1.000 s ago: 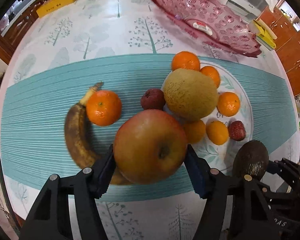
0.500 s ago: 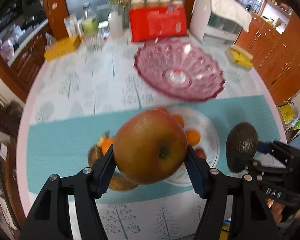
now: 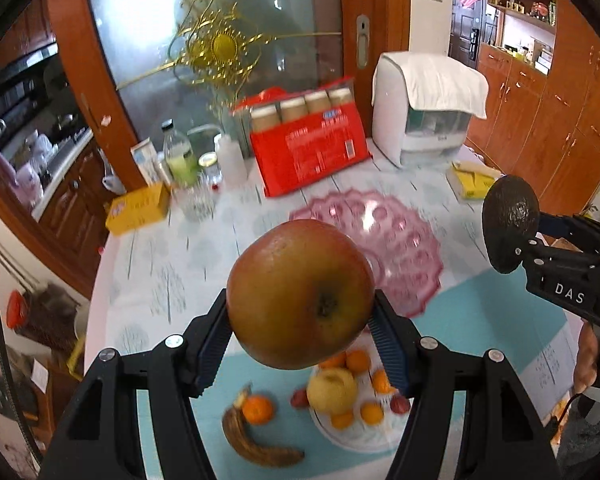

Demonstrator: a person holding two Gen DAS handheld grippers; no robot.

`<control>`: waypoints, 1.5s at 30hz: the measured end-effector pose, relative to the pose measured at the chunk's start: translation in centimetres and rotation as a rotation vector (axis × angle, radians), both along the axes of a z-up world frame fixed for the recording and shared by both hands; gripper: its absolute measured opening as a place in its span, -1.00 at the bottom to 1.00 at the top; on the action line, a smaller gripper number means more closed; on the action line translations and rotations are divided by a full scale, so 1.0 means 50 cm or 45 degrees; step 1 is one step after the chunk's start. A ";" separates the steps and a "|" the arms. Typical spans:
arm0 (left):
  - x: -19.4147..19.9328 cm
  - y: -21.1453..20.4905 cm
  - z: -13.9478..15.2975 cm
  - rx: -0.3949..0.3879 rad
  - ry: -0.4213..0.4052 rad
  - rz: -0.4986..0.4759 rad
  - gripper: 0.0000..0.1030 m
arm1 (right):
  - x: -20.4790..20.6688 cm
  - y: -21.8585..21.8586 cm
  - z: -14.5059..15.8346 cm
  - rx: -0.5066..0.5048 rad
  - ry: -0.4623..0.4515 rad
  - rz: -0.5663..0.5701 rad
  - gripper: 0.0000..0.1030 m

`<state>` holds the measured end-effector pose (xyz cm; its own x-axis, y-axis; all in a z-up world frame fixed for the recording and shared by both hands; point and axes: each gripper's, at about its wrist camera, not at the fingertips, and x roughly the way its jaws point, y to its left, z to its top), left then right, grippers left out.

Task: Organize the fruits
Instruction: 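Lift the avocado and apple and carry both over the pink bowl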

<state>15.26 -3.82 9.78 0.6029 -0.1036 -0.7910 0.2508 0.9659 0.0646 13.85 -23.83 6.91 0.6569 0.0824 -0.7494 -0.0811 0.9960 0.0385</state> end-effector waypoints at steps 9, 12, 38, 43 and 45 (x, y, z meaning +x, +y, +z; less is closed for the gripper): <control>0.168 -0.046 -0.093 -0.009 0.016 -0.007 0.25 | 0.134 0.008 -0.095 -0.009 0.121 -0.056 0.14; 0.215 -0.066 -0.179 0.004 0.089 -0.024 0.25 | 0.165 0.021 -0.169 0.004 0.191 -0.063 0.14; 0.332 -0.112 -0.445 0.084 0.253 -0.169 0.81 | 0.232 0.099 -0.403 -0.260 0.247 -0.040 0.25; 0.312 -0.108 -0.408 0.093 0.206 -0.169 0.83 | 0.217 0.097 -0.377 -0.252 0.194 -0.046 0.29; 0.302 -0.102 -0.391 0.074 0.193 -0.164 0.83 | 0.207 0.095 -0.363 -0.230 0.171 -0.055 0.30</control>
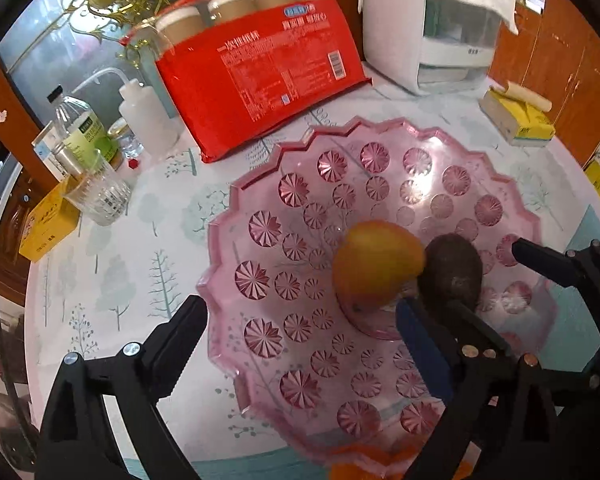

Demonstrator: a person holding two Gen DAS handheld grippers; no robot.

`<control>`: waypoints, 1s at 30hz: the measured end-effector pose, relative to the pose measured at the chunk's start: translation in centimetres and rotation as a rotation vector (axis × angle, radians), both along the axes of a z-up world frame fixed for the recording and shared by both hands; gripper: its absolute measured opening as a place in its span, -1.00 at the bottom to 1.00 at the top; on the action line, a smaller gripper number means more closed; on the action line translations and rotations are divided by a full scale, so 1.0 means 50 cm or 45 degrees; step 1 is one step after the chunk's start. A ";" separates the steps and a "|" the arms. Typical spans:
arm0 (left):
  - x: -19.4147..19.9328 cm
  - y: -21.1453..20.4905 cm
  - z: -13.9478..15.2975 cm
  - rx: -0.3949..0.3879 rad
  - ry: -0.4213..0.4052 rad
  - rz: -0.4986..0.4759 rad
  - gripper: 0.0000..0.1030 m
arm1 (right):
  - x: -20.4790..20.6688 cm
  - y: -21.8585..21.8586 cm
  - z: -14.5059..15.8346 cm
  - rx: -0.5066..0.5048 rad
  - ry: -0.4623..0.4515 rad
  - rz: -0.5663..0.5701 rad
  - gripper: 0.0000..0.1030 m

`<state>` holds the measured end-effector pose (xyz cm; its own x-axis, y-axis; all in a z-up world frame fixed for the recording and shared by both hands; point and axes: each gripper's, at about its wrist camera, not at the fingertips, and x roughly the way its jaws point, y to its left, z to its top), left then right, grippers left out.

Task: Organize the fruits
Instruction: 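Lift the avocado and apple and carry both over the pink bowl, then release the apple from the left gripper while the right gripper releases the avocado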

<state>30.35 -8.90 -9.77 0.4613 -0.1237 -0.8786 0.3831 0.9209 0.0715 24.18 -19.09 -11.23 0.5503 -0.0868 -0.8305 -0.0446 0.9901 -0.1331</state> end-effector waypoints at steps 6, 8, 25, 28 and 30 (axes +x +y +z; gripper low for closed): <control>-0.046 0.024 0.061 -0.097 -0.066 0.026 0.83 | -0.040 -0.012 0.051 0.081 -0.074 -0.045 0.30; -0.060 0.032 0.078 -0.117 -0.085 0.036 0.83 | -0.049 -0.011 0.065 0.099 -0.098 -0.055 0.30; -0.175 0.115 0.188 -0.235 -0.168 0.186 0.83 | -0.141 -0.020 0.154 0.368 -0.166 -0.068 0.30; -0.192 0.119 0.197 -0.226 -0.168 0.189 0.83 | -0.159 -0.016 0.164 0.363 -0.165 -0.065 0.30; -0.204 0.123 0.202 -0.227 -0.156 0.188 0.83 | -0.168 -0.014 0.168 0.354 -0.159 -0.061 0.30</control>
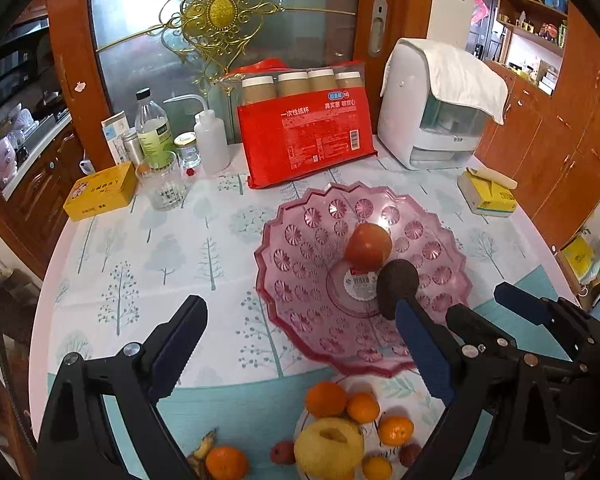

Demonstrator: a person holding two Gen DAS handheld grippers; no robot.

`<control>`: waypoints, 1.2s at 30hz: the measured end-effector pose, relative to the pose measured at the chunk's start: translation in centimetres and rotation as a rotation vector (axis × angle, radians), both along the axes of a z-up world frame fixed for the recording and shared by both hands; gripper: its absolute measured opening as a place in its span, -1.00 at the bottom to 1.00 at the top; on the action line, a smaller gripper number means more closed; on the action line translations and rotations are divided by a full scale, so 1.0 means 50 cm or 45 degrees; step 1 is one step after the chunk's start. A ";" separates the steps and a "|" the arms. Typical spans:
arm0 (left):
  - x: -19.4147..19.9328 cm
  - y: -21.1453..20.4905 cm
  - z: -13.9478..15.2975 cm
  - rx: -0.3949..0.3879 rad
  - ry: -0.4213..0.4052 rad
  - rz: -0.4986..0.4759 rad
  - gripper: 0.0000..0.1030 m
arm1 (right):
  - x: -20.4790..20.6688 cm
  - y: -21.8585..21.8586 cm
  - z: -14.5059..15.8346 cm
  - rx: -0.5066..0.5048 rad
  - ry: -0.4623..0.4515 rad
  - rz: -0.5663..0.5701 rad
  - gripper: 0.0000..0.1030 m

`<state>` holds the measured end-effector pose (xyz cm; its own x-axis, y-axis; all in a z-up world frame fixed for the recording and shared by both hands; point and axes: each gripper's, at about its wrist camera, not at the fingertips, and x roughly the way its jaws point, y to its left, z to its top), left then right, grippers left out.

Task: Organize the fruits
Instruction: 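Release the apple from the left gripper while the right gripper releases the avocado, then grasp the yellow pear with the right gripper while the left gripper grasps the banana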

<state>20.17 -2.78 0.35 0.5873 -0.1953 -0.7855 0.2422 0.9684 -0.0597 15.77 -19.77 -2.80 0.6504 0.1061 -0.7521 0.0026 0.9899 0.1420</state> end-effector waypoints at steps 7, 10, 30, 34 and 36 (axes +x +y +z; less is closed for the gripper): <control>-0.047 0.006 0.011 0.051 0.015 -0.006 0.83 | -0.025 0.003 0.015 -0.001 0.021 0.002 0.30; -0.069 0.007 0.013 0.068 0.020 -0.009 0.83 | -0.037 0.004 0.022 -0.019 0.029 0.008 0.30; -0.230 0.051 0.040 0.065 -0.017 0.062 0.84 | -0.172 0.036 0.068 -0.090 -0.032 0.113 0.51; -0.261 0.066 0.029 0.064 -0.004 0.083 0.84 | -0.196 0.057 0.063 -0.147 -0.037 0.128 0.52; -0.275 0.075 0.019 0.066 0.006 0.097 0.84 | -0.206 0.068 0.060 -0.166 -0.037 0.142 0.52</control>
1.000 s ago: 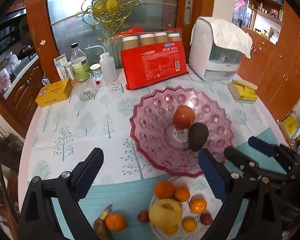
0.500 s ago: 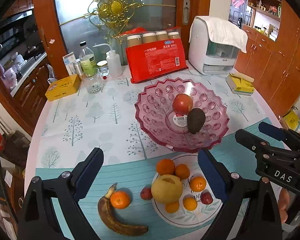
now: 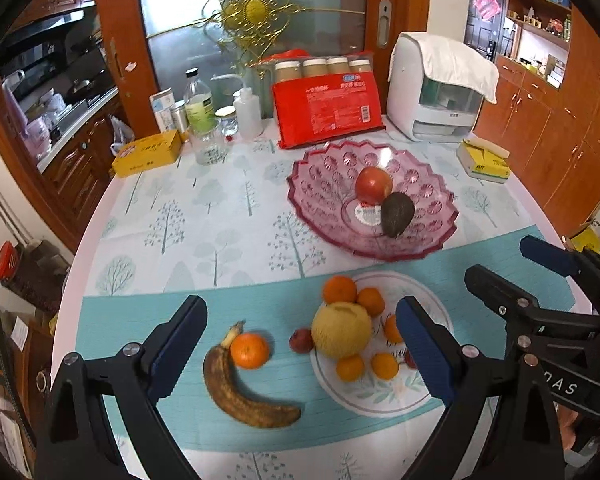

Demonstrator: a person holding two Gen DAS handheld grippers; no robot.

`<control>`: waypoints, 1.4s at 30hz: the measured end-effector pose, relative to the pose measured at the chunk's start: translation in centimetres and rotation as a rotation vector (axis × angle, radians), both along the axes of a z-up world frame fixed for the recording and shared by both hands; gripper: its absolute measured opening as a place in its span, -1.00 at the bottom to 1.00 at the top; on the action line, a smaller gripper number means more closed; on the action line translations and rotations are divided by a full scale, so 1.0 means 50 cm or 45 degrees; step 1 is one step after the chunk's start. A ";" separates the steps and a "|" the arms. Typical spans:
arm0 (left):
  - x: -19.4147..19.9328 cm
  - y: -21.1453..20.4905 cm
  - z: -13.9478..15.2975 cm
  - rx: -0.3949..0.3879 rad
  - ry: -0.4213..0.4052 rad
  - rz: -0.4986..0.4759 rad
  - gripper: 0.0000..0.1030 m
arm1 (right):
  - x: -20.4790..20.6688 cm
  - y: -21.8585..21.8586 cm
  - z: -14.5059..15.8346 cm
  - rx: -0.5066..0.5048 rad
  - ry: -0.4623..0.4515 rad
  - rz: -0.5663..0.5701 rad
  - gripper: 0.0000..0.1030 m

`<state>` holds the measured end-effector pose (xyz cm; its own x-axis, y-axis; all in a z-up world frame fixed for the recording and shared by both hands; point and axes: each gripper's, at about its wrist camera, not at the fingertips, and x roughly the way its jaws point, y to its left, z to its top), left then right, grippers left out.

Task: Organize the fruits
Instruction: 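Grasp the yellow pear with the right gripper while the left gripper grasps the banana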

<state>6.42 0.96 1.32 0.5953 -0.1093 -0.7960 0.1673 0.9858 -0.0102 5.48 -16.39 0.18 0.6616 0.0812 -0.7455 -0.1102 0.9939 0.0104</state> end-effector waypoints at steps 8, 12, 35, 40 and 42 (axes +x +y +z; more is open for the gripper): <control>-0.049 0.061 -0.061 0.002 0.054 0.103 0.84 | -0.018 0.024 -0.043 -0.009 0.061 0.062 0.51; -0.071 0.108 -0.106 -0.004 0.097 0.177 0.84 | -0.019 0.033 -0.080 -0.005 0.124 0.078 0.51; -0.057 0.248 -0.339 -0.200 0.449 0.526 0.61 | -0.003 0.136 -0.219 -0.095 0.246 0.287 0.51; -0.028 0.238 -0.345 -0.226 0.457 0.528 0.55 | 0.012 0.156 -0.231 -0.144 0.219 0.319 0.51; -0.019 0.239 -0.349 -0.263 0.480 0.527 0.52 | 0.018 0.166 -0.235 -0.171 0.197 0.332 0.51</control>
